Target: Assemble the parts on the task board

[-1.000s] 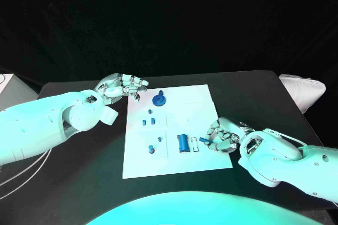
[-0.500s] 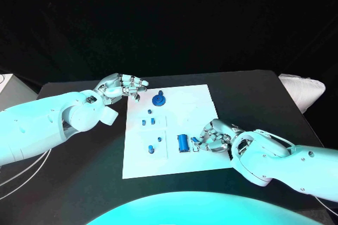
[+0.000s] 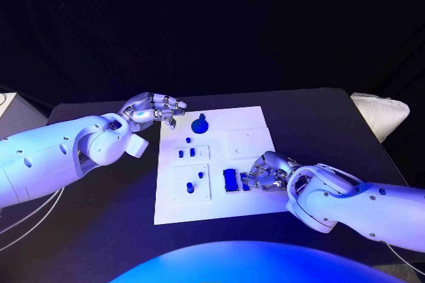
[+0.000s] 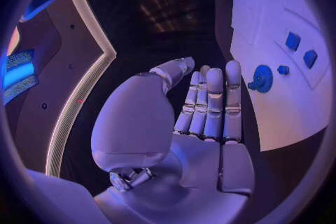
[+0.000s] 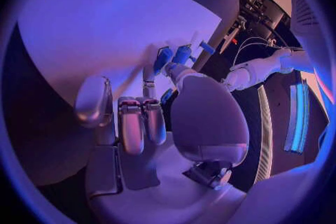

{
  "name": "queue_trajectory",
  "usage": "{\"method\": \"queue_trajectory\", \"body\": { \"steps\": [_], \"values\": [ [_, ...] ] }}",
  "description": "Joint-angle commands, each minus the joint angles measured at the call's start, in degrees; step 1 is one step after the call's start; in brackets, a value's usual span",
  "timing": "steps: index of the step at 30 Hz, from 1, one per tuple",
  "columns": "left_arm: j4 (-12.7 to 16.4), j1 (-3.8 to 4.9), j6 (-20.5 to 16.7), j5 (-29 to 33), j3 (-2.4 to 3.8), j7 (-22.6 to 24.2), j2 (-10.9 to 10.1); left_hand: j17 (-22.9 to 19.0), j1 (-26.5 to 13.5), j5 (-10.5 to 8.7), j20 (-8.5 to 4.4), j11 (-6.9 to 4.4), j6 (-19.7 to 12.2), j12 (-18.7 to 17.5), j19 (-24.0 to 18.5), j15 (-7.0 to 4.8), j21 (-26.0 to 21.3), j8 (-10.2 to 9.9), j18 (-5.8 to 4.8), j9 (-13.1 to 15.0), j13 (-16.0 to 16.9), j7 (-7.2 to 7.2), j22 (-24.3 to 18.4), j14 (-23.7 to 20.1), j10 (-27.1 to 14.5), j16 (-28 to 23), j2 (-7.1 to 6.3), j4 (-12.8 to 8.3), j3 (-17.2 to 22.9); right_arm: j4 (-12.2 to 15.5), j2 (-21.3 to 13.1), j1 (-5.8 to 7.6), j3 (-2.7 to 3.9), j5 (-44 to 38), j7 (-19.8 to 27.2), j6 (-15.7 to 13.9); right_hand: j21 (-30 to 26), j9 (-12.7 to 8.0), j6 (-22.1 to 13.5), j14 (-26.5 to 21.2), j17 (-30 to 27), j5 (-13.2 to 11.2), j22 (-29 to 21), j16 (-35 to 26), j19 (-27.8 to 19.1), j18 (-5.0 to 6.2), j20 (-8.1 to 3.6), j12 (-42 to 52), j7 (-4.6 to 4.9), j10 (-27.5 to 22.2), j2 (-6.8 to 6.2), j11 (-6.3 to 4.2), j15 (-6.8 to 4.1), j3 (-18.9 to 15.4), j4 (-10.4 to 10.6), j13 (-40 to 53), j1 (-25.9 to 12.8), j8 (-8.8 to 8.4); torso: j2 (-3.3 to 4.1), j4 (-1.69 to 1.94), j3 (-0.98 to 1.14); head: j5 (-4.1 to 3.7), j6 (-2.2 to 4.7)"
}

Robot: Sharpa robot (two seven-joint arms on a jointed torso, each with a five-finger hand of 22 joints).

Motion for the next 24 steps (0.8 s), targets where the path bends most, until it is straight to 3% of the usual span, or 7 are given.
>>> {"method": "queue_trajectory", "body": {
  "steps": [1, 9, 15, 19, 24],
  "values": [
    [0.08, 0.01, 0.93, 0.36, 0.03, 0.22, 0.12, 0.05, -0.12, 0.38, -0.03, -0.03, -0.37, 0.11, 0.41, 0.02, -0.29, 0.14, 0.85, 0.01, 0.07, 0.01, -0.1, -0.2, -0.53, 0.39, 0.52, 0.33, -0.06, -0.03, 0.24, -0.09, -0.01, 0.09, -0.16, 0.85, 0.2, -0.03, -0.16, 5.93, 14.88, 0.17, 0.06, 0.27, 0.44, -0.55, -0.07, 0.24, 0.19, 5.93, 0.08, -0.23, -0.3, -0.29, -0.1, 14.98, -0.41, -0.04, -0.02, -0.01, 0.01, -0.04, 0.0],
    [0.04, 0.01, 0.95, 0.36, 0.03, 0.2, 0.16, 0.05, -0.12, 0.38, -0.03, -0.03, -0.37, 0.11, 0.41, 0.02, -0.29, 0.14, 0.85, 0.01, 0.07, 0.01, -0.1, -0.2, -0.53, 0.39, 0.52, 0.33, -0.06, 0.01, 0.25, -0.14, -0.01, 0.09, 0.57, 0.57, -0.02, -0.02, -0.17, 5.91, 14.78, 0.23, -0.04, 0.24, 0.39, -0.5, -0.08, 0.25, 0.17, 5.94, 0.08, -0.25, -0.31, -0.39, -0.13, 14.99, -0.55, -0.02, -0.05, 0.01, 0.02, -0.02, 0.0],
    [0.01, 0.01, 0.82, 0.36, 0.03, 0.14, 0.07, 0.05, -0.12, 0.38, -0.03, -0.03, -0.37, 0.11, 0.41, 0.02, -0.29, 0.14, 0.85, 0.01, 0.07, 0.01, -0.1, -0.2, -0.53, 0.39, 0.52, 0.33, -0.06, 0.49, -1.26, -0.15, 0.0, 0.06, 2.5, 0.45, -0.59, 0.05, -0.4, 5.86, 14.53, -0.37, -0.12, 0.14, 0.26, -0.43, -0.04, 0.11, 0.19, 5.86, -0.89, -0.21, -0.27, -3.61, -0.08, 14.91, -3.46, 0.22, -0.09, 0.01, 0.02, 0.21, 0.0],
    [0.0, 0.01, 0.82, 0.36, 0.03, 0.09, 0.01, 0.05, -0.15, 0.41, -0.03, -0.02, -0.38, 0.15, 0.42, 0.02, -0.31, 0.18, 0.85, 0.02, 0.07, 0.02, -0.1, -0.21, -0.58, 0.39, 0.57, 0.39, -0.03, 1.04, -2.54, -0.15, 0.0, 0.26, 4.12, 0.68, -0.72, 0.17, -0.54, 5.84, 14.47, -3.14, 0.04, 0.12, 0.31, -0.43, -0.07, 0.01, 0.1, 5.81, 0.16, -0.28, -0.33, -7.81, -0.04, 14.85, -4.57, 0.57, -0.08, -0.02, 0.05, 0.29, 0.0],
    [-0.09, 0.0, 0.87, 0.36, 0.03, 0.07, 0.03, 0.05, -0.15, 0.41, -0.03, -0.02, -0.38, 0.15, 0.42, 0.02, -0.31, 0.18, 0.85, 0.02, 0.07, 0.02, -0.1, -0.21, -0.58, 0.39, 0.57, 0.39, -0.03, 1.66, -3.74, -0.15, 0.0, -0.35, 5.45, 1.83, -1.04, 0.25, -0.77, 5.85, 14.48, -6.26, 0.3, 0.12, 0.41, -0.42, -0.06, 0.16, 0.03, 5.89, 2.57, -0.24, -0.34, -16.11, -0.02, 14.94, -2.66, 1.07, -0.1, -0.14, 0.1, 0.23, 0.0]
  ]
}}
